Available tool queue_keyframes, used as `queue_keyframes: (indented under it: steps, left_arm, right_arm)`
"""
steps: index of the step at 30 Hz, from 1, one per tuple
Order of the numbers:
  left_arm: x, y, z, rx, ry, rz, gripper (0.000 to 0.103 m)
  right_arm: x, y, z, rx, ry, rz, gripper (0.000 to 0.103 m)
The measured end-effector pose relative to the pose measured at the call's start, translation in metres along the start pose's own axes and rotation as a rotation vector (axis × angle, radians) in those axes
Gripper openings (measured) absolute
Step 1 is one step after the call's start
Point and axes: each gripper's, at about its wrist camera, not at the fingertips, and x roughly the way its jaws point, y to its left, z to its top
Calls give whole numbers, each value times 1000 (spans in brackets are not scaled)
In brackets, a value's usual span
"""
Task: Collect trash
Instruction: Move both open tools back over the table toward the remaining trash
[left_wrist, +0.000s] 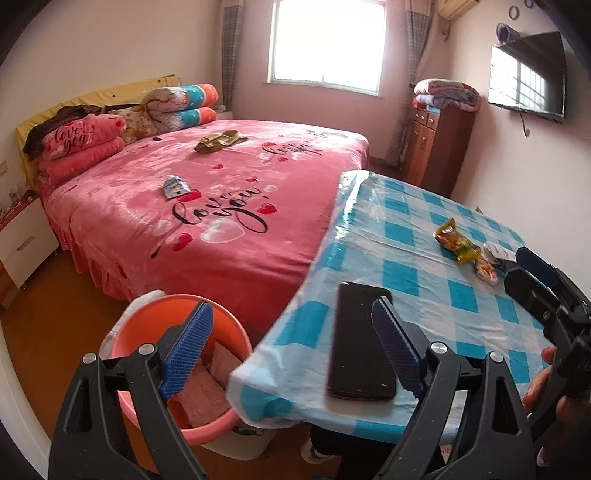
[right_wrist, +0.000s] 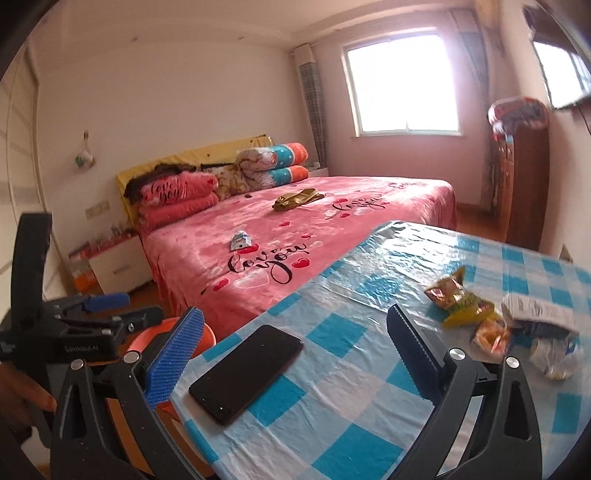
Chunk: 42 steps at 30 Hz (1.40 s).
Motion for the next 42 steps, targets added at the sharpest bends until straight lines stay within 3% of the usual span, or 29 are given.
queue_keyframes:
  steps: [11, 17, 27, 35, 42]
  left_arm:
    - [14, -57, 0, 88, 70, -27, 88]
    - [27, -87, 5, 125, 109, -36, 88]
    - [49, -158, 22, 160, 146, -150, 88]
    - [80, -207, 41, 127, 178, -255, 88]
    - [130, -231, 57, 25, 241, -291, 88]
  right_arm:
    - [-19, -52, -13, 97, -5, -40, 98]
    - [-26, -92, -21, 171, 17, -108, 98]
    - [-54, -169, -28, 293, 18, -219, 98]
    - [-78, -236, -39, 496, 24, -285, 98]
    - [-78, -264, -48, 554, 67, -343, 98]
